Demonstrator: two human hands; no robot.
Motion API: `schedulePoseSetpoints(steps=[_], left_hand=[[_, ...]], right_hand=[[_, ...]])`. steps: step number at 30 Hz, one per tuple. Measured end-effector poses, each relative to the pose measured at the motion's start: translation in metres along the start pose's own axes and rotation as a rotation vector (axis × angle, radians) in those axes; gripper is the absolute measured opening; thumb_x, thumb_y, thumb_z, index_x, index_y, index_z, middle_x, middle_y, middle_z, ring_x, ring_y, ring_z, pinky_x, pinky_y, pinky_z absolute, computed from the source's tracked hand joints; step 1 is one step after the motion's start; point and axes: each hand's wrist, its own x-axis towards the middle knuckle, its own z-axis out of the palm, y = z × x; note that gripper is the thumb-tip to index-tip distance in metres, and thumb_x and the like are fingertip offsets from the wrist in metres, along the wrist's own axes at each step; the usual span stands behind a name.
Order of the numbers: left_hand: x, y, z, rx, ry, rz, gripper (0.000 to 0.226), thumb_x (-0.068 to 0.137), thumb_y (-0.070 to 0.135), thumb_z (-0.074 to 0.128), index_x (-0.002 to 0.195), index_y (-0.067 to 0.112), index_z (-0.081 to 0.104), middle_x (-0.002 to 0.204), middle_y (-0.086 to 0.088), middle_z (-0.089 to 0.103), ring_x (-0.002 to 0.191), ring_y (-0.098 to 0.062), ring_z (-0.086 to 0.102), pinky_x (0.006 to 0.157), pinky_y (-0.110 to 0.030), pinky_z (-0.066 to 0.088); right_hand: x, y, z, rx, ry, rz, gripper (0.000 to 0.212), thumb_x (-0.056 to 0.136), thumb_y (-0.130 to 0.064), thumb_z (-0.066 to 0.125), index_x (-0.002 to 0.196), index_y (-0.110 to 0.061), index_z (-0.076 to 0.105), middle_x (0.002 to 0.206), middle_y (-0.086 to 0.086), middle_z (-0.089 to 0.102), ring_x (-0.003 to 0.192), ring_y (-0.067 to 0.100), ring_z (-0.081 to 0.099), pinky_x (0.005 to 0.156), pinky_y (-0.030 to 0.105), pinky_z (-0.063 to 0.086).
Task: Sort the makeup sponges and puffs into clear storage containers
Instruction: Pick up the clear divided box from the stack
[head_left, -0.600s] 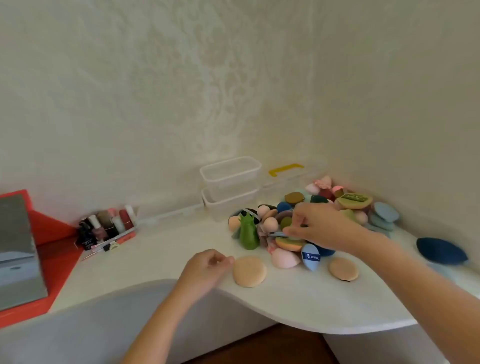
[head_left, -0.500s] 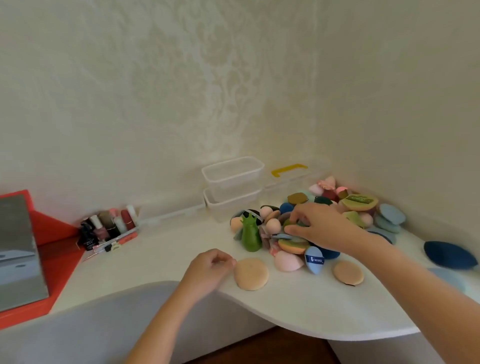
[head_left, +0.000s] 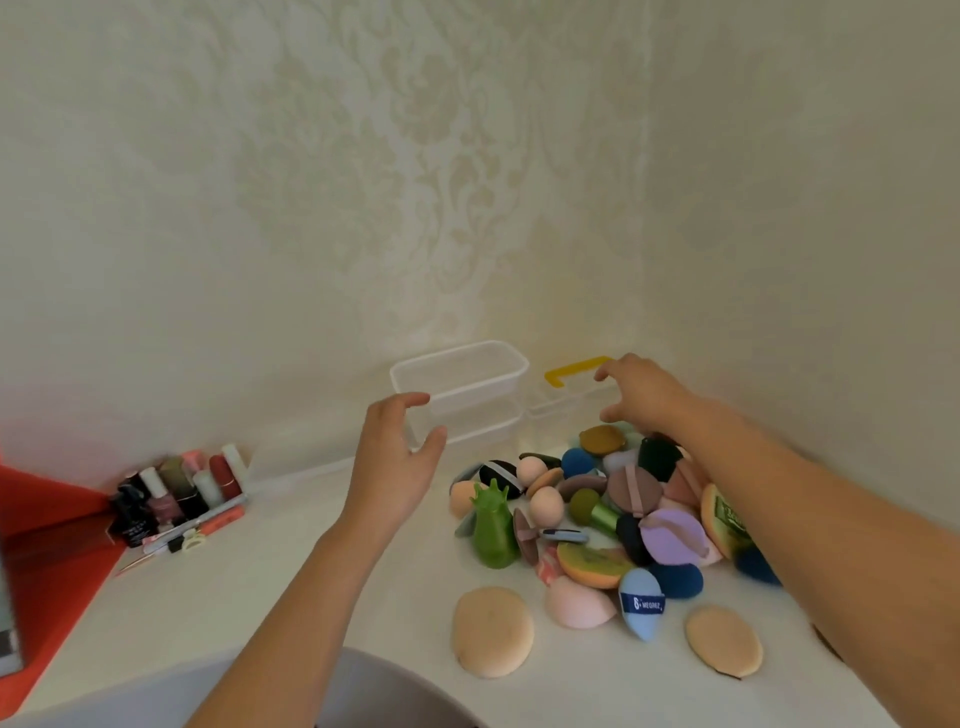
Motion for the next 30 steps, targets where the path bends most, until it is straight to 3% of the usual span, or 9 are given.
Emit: schedulePoseSetpoints(steps=[5,12,18,21,24,30], left_hand=[[0.022,0.000,0.009,0.157,-0.067,0.116,0.046,0.090,0.021,0.059,0.133,0.025,0.046,0.143,0.000,0.037,0.135,-0.016,0.032,0.103,-0.019,0.023],[0.025,-0.011,0.018,0.228,-0.162,0.110,0.056,0.091,0.022,0.058,0.142,0.026,0.036,0.153,-0.002,0.025,0.143,-0.017,0.014,0.111,-0.025,0.015],[0.025,-0.013,0.018,0.245,-0.160,0.125,0.057,0.091,0.021,0.058,0.143,0.027,0.035,0.153,-0.001,0.024,0.143,-0.017,0.014,0.113,-0.027,0.015],[0.025,-0.015,0.019,0.231,-0.152,0.121,0.057,0.091,0.020,0.058,0.143,0.027,0.035,0.153,-0.001,0.024,0.143,-0.017,0.014,0.113,-0.027,0.015],[0.025,-0.016,0.020,0.225,-0.132,0.105,0.058,0.090,0.019,0.059,0.143,0.025,0.035,0.153,-0.001,0.024,0.143,-0.017,0.013,0.113,-0.027,0.015],[0.026,-0.014,0.022,0.222,-0.100,0.056,0.061,0.090,0.020,0.059,0.144,0.023,0.032,0.153,-0.003,0.022,0.143,-0.018,0.012,0.113,-0.027,0.015]], right_hand=[[0.021,0.006,0.020,-0.073,0.047,-0.138,0.043,0.079,-0.017,0.073,0.117,-0.016,0.052,0.121,0.007,0.050,0.103,0.024,0.052,0.082,0.032,0.044],[0.039,0.009,0.018,-0.206,0.101,-0.240,0.016,0.082,-0.004,0.061,0.092,-0.012,0.051,0.099,0.006,0.057,0.083,0.022,0.049,0.068,0.030,0.036],[0.044,0.008,0.004,-0.244,-0.028,-0.355,0.024,0.082,-0.001,0.061,0.083,-0.015,0.042,0.087,-0.001,0.047,0.081,0.020,0.047,0.067,0.026,0.033],[0.044,0.013,0.001,-0.193,0.019,-0.375,0.026,0.081,0.004,0.059,0.081,-0.015,0.041,0.084,-0.002,0.046,0.078,0.019,0.047,0.065,0.026,0.038],[0.045,0.016,-0.012,-0.140,0.095,-0.369,0.026,0.082,0.001,0.062,0.080,-0.016,0.042,0.080,-0.004,0.046,0.073,0.015,0.045,0.058,0.023,0.033],[0.041,0.014,-0.053,-0.071,0.205,-0.383,0.025,0.083,-0.005,0.065,0.082,-0.013,0.042,0.082,-0.002,0.046,0.075,0.019,0.042,0.065,0.028,0.031]])
